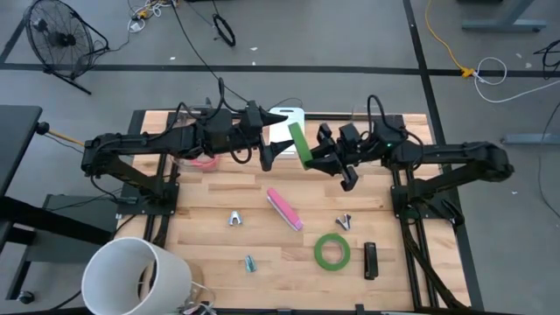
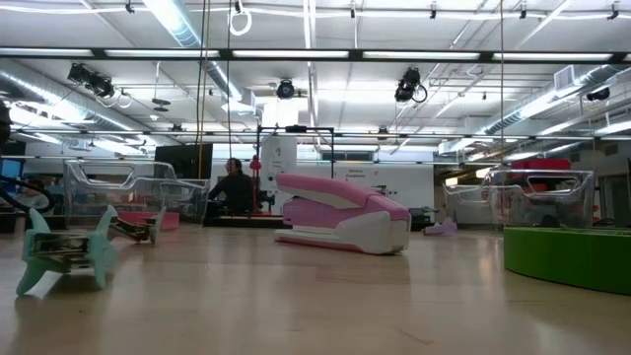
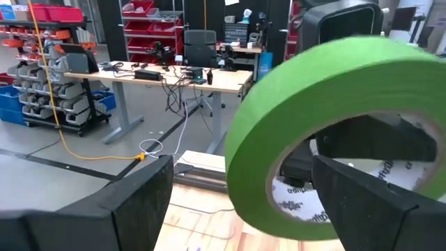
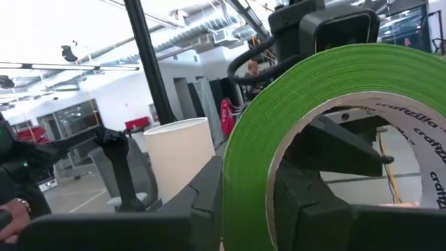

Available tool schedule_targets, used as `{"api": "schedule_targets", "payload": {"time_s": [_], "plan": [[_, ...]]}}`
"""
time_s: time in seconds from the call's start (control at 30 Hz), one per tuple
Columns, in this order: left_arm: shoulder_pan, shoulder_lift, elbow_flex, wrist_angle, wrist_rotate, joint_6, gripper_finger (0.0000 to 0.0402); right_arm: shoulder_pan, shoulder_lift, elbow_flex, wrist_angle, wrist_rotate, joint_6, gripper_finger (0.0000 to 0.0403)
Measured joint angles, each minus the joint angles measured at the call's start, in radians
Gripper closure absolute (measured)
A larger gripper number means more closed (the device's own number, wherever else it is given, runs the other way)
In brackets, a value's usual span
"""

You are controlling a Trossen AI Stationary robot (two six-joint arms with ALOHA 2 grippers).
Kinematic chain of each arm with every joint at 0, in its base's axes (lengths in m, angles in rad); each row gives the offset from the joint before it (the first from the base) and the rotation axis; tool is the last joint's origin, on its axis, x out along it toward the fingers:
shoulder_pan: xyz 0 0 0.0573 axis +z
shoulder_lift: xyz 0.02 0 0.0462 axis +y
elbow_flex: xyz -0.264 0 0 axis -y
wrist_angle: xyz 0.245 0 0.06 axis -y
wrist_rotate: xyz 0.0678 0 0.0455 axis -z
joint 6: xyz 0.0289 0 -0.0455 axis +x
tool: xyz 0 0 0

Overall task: Pick and place Stapler, Stapler remover, tape
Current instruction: Put the top green tape into the left transparent bin

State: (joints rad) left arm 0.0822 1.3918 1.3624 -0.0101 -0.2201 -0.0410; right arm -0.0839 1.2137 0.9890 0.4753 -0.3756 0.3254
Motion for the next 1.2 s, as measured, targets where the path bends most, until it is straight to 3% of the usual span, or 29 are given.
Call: {"api": "schedule_targets", "payload": {"time_s": [0.3,0.43,1.03,1.2], "plan": [[0.000,0.000,0.000,-0.001,0.000,0.001,0.0062,0.021,0.071,0.000,0.088,0.013,0.007,0.0331],[0.000,0.000,0.000,-0.003,0.000,0.001,0.0081,0.023,0.085,0.000,0.088,0.026,-0.001,0.0331],[-0.002,0.002,-0.001,-0.015,0.001,0.024,0.0270,0.023,0.085,0.000,0.090,0.037,0.024,0.0332],[-0.007,0.005,-0.004,-0.020,0.018,0.038,0.0310,0.023,0.084,0.000,0.086,0.017,0.032,0.0256]]}}
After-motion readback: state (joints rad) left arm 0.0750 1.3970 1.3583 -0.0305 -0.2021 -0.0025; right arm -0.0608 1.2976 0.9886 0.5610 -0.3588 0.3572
